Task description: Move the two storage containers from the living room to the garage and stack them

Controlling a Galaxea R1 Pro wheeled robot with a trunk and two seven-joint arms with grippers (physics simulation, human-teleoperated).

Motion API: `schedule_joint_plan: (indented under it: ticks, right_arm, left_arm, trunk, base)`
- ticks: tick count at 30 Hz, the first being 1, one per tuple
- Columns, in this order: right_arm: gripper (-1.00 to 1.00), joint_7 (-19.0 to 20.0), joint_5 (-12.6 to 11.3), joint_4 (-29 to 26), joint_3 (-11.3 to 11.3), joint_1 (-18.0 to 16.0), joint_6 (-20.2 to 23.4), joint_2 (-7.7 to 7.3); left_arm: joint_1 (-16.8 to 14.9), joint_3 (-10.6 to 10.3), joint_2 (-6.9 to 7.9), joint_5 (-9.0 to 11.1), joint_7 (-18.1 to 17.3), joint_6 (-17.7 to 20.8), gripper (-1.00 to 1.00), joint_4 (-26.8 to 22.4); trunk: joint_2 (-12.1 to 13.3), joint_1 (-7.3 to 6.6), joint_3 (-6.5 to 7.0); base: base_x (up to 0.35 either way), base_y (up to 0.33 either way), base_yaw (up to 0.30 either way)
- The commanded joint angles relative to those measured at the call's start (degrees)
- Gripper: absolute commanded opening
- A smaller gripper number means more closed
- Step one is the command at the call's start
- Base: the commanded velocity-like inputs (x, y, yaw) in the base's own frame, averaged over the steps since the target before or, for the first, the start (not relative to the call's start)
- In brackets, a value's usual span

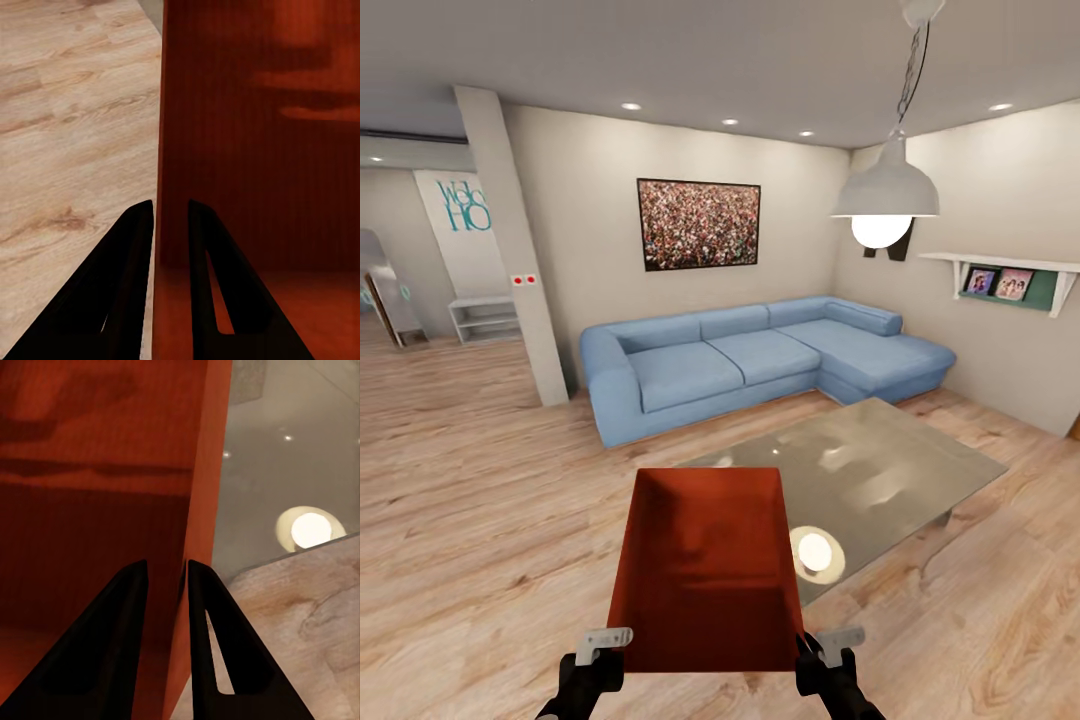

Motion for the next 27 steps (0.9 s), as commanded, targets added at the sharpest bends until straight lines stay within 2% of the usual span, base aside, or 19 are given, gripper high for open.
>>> schedule_joint_plan:
  ticks: [1, 9, 27]
  right_arm:
    - [-1.00, 0.4, 0.0, 0.2, 0.2, 0.0, -0.2, -0.06]
    - [-1.00, 0.3, 0.0, 0.2, 0.2, 0.0, -0.2, -0.02]
    - [-1.00, 0.0, 0.0, 0.2, 0.2, 0.0, -0.2, 0.03]
  left_arm:
    - [-0.1, 0.0, 0.54, 0.0, 0.7, -0.1, -1.00, -0.1]
    - [-0.1, 0.0, 0.54, 0.0, 0.7, -0.1, -1.00, -0.1]
    - [-0.1, 0.0, 0.46, 0.0, 0.7, -0.1, -1.00, -0.1]
  trunk:
    - [-0.1, 0.04, -0.12]
    - [-0.1, 0.04, -0.12]
    - [-0.1, 0.04, -0.12]
  base:
    - [0.000, 0.000, 0.025]
    - [0.000, 0.000, 0.042]
    - [0.000, 0.000, 0.287]
